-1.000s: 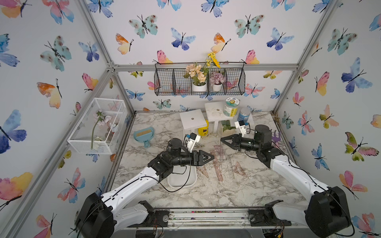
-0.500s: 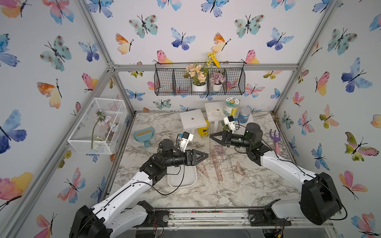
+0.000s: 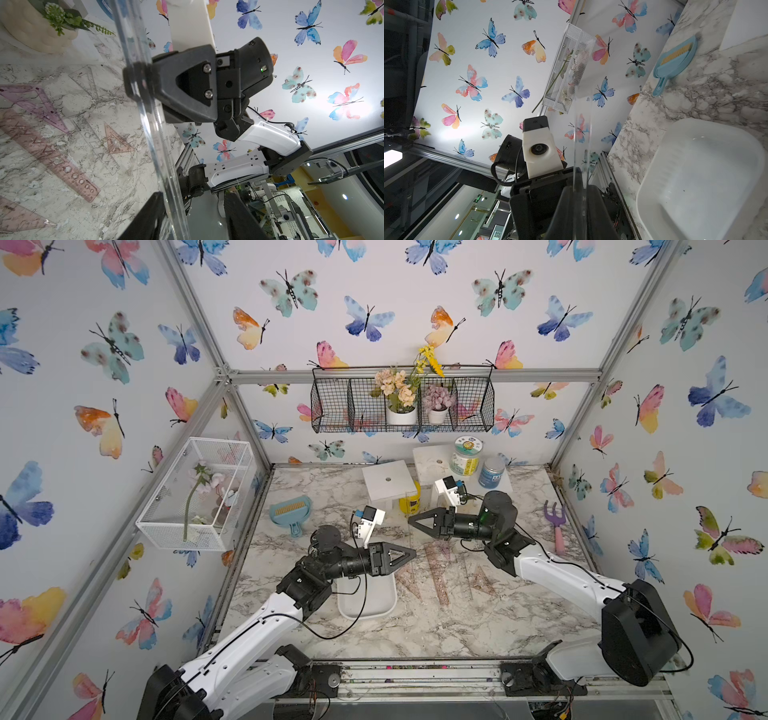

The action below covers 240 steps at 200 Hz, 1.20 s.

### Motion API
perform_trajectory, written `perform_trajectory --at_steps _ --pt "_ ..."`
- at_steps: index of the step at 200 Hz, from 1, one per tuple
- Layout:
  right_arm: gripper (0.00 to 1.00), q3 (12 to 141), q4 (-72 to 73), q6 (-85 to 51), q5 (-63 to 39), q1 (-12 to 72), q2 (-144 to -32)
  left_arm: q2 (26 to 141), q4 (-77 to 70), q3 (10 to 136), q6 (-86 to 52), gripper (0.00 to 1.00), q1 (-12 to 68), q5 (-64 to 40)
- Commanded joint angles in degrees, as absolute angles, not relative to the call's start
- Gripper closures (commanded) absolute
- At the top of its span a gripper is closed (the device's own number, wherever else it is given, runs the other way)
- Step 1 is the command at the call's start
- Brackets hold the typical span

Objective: Put the scattered rulers into the storage box
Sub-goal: Place the ruler in the storage box.

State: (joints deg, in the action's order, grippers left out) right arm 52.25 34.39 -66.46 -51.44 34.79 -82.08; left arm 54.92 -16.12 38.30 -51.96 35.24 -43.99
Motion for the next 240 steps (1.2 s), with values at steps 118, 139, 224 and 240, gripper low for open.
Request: perform_trajectory --at_steps 118,139,224,240 --pt "0.99 55.6 39.4 -67.6 -50.8 38.1 -83.2 50.9 -9.2 38.2 -48.4 0.53 34.8 -41.4" --pt "0.99 55.5 39.8 -67.6 -50.7 38.5 -83.4 50.9 -12.1 37.7 -50.0 0.55 34.8 -42.6" --pt "0.99 55.8 41.7 -68.5 -50.3 39.5 -84.6 51.7 -20.1 36.6 -54.4 0.73 34.8 -45.8" --pt "0.99 55.7 41.9 -68.6 -50.4 39.5 -84.6 51.4 -19.7 36.5 -54.4 0.81 34.8 -45.6"
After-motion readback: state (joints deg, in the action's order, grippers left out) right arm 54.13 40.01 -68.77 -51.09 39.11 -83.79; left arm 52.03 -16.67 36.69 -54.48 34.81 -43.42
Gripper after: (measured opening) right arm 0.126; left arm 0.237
